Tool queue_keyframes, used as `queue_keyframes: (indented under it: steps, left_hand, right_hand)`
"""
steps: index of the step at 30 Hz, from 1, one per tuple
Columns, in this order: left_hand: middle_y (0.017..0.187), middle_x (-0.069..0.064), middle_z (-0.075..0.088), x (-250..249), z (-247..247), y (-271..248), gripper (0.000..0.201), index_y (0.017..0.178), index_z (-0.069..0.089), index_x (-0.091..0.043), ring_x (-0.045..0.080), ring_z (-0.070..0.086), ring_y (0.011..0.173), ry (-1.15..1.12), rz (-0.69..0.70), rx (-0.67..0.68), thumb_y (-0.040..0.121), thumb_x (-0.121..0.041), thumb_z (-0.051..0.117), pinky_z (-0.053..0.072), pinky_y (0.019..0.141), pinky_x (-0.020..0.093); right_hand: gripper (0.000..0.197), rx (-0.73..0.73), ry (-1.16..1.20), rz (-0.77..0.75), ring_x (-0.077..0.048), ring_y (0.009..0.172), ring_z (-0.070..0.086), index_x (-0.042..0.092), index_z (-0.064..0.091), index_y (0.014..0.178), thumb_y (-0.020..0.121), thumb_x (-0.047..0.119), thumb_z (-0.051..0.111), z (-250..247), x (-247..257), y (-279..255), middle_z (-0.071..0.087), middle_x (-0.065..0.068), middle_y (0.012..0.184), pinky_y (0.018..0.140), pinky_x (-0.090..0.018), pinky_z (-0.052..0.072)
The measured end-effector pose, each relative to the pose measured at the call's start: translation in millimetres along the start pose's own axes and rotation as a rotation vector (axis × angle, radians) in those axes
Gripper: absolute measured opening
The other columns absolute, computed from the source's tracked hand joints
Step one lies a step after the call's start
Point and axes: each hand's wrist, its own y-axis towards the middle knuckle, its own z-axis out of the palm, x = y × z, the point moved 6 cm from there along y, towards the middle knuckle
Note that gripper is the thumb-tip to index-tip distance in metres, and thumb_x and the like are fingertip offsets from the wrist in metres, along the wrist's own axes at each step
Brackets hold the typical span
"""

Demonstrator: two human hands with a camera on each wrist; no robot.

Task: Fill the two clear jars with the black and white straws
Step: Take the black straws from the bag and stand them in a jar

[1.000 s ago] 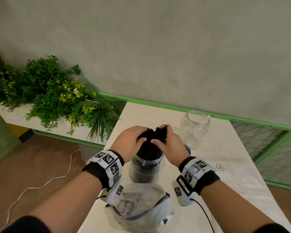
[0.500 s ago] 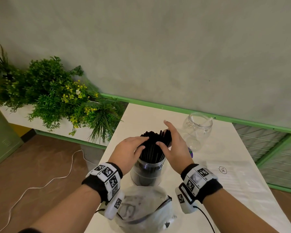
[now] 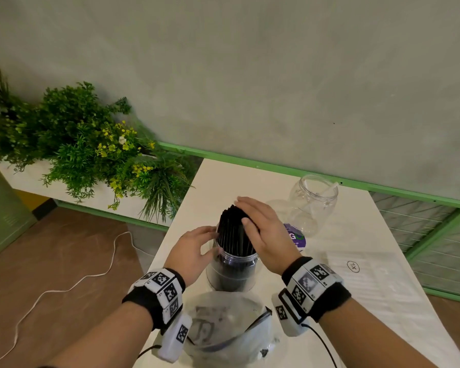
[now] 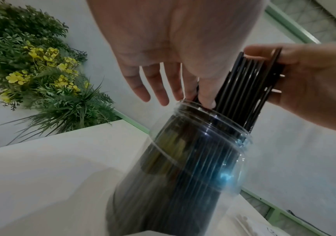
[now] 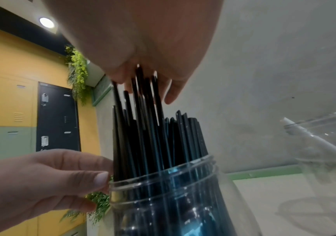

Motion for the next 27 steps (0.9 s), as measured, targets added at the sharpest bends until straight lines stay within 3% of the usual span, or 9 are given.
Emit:
queue_keyframes:
  steps: [5,8,10,13,17,19,22,25,27]
  left_hand:
    - [0.124,-0.024,0.057,-5.5,-5.6,0.8,0.031,0.118,0.066,-0.033,0.005,0.055,0.112,0.097,-0.012,-0.013,0.087,-0.039,0.065,0.04,0.087,0.018]
    - [0.127,-0.027,0.055,-6.1,-6.7,-0.4,0.031,0.117,0.065,-0.038,-0.001,0.057,0.096,0.115,-0.048,0.007,0.086,-0.043,0.063,0.038,0.076,0.014]
    - [0.129,-0.029,0.052,-6.4,-6.4,-1.1,0.033,0.118,0.063,-0.04,-0.003,0.056,0.088,0.117,-0.069,0.031,0.086,-0.047,0.061,0.037,0.069,0.012]
    - [0.132,-0.029,0.05,-10.8,-7.9,-1.5,0.034,0.12,0.061,-0.042,-0.002,0.059,0.087,0.131,-0.079,0.061,0.087,-0.048,0.06,0.037,0.066,0.013]
    - [0.135,-0.03,0.047,-12.8,-7.9,-3.1,0.036,0.123,0.057,-0.045,-0.001,0.059,0.086,0.136,-0.085,0.09,0.087,-0.048,0.059,0.039,0.067,0.016]
    - [0.136,-0.029,0.046,-11.8,-6.9,-3.3,0.037,0.123,0.057,-0.045,-0.003,0.058,0.084,0.121,-0.087,0.094,0.087,-0.048,0.06,0.037,0.065,0.012]
    - [0.134,-0.029,0.048,-9.7,-6.1,-3.1,0.035,0.121,0.059,-0.045,-0.004,0.059,0.081,0.083,-0.084,0.088,0.086,-0.046,0.062,0.038,0.067,0.009]
    - [0.133,-0.028,0.049,-6.4,-5.8,-3.2,0.035,0.12,0.061,-0.043,-0.005,0.062,0.078,0.013,-0.083,0.095,0.085,-0.042,0.065,0.044,0.073,0.011]
    - [0.134,-0.028,0.047,-3.5,-5.2,-3.5,0.038,0.122,0.06,-0.042,-0.004,0.064,0.078,-0.033,-0.074,0.117,0.085,-0.038,0.067,0.049,0.08,0.015]
  right_hand:
    - [0.043,0.126,-0.09,-0.054,-0.01,0.115,0.042,0.02,0.06,0.123,0.093,0.045,0.044,17.3,11.0,7.8,0.059,0.004,0.121,0.101,-0.017,0.029]
    - [0.02,0.045,-0.119,-0.128,-0.017,0.099,0.05,0.011,0.065,0.104,0.088,0.021,0.06,21.1,6.1,7.2,0.059,-0.002,0.107,0.088,-0.034,0.047]
    - [0.019,-0.008,-0.085,-0.099,-0.017,0.097,0.054,0.009,0.062,0.104,0.085,0.008,0.061,16.8,-1.7,4.5,0.051,-0.002,0.118,0.083,-0.034,0.051]
    - [0.035,-0.031,-0.093,-0.077,-0.016,0.106,0.057,0.008,0.056,0.121,0.087,0.004,0.058,9.9,-10.8,-2.8,0.046,-0.004,0.133,0.09,-0.03,0.051]
    - [0.034,0.006,-0.272,-0.211,-0.022,0.129,0.044,0.002,0.058,0.123,0.092,0.01,0.049,12.0,-12.8,-12.9,0.059,-0.012,0.128,0.108,-0.035,0.039]
    - [0.038,0.063,-0.319,-0.221,-0.022,0.135,0.037,0.0,0.053,0.129,0.093,0.006,0.051,14.4,-14.0,-15.5,0.047,-0.014,0.142,0.114,-0.029,0.029]
    - [0.065,0.183,-0.464,-0.235,-0.019,0.14,0.03,0.006,0.025,0.148,0.091,-0.001,0.055,21.8,-12.2,-17.6,0.023,-0.011,0.156,0.116,-0.023,0.023]
    - [0.055,0.197,-0.326,-0.249,-0.022,0.13,0.041,0.005,0.041,0.141,0.087,-0.002,0.046,21.6,-11.1,-18.7,0.052,-0.012,0.137,0.108,-0.038,0.04]
    - [0.042,0.138,-0.223,-0.238,-0.019,0.126,0.046,0.005,0.056,0.128,0.089,0.011,0.043,15.5,-8.5,-17.1,0.061,-0.008,0.127,0.107,-0.036,0.041]
